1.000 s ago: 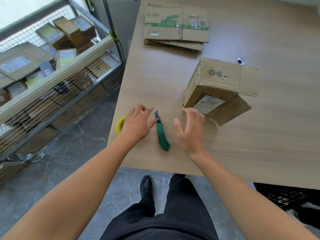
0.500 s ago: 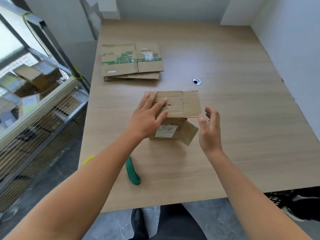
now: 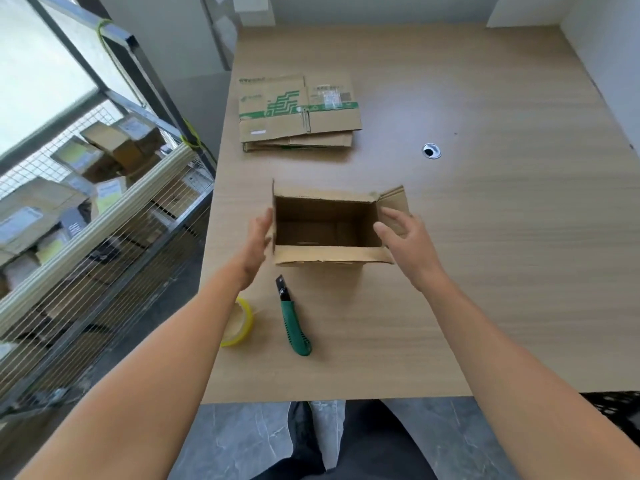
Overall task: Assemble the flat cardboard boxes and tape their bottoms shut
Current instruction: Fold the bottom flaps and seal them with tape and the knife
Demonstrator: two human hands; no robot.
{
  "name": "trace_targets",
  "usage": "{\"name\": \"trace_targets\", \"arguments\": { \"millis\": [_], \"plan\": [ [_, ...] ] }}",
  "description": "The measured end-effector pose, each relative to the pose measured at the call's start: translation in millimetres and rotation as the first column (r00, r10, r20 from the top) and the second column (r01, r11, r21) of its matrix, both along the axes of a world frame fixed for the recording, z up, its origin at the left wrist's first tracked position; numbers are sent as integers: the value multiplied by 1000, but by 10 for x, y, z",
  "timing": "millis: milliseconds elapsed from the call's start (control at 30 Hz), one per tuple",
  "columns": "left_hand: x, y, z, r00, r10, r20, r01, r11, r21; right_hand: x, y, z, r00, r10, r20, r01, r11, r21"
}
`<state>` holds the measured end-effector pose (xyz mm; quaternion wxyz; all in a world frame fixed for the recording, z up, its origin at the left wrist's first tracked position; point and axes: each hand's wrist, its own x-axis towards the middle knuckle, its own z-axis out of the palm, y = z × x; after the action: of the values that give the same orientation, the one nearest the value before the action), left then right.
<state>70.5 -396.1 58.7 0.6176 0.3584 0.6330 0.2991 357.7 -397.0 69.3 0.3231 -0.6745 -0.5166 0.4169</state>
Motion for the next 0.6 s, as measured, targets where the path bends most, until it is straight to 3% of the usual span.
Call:
{"name": "trace_targets", "arguments": {
  "millis": [67,100,167,233,267,333,400,467,600],
  "plan": [
    [67,-84,16,999,-47,23,48,995,-86,38,-46,17,987,-11,159,4,999,46],
    [95,-118,44,999,2,33,0,998,-59,66,-76,19,976,-25,218,12,998,57],
    [131,-154,107,986,166,34,-169,980,107,114,-139,13,955,-18,295,2,998,55],
    [181,-145,178,978,202,50,-207,926,315,127,-180,0,932,39,360,-50,999,21],
    [211,-140,211,990,142,3,-131,908,398,119,-197,-14,905,78,419,-75,997,-23],
    [243,-123,220,961,15,-275,133,849,511,88,-221,-29,751,116,650,-109,993,-51],
    [243,-115,186,836,-29,-548,346,803,485,96,-205,0,593,38,805,-225,967,120],
    [235,-139,158,751,-86,-654,444,800,404,150,-125,46,553,38,832,-409,883,231],
    [232,-158,144,651,-199,-732,548,791,272,288,235,130,404,334,852,-612,790,-20]
  ]
}}
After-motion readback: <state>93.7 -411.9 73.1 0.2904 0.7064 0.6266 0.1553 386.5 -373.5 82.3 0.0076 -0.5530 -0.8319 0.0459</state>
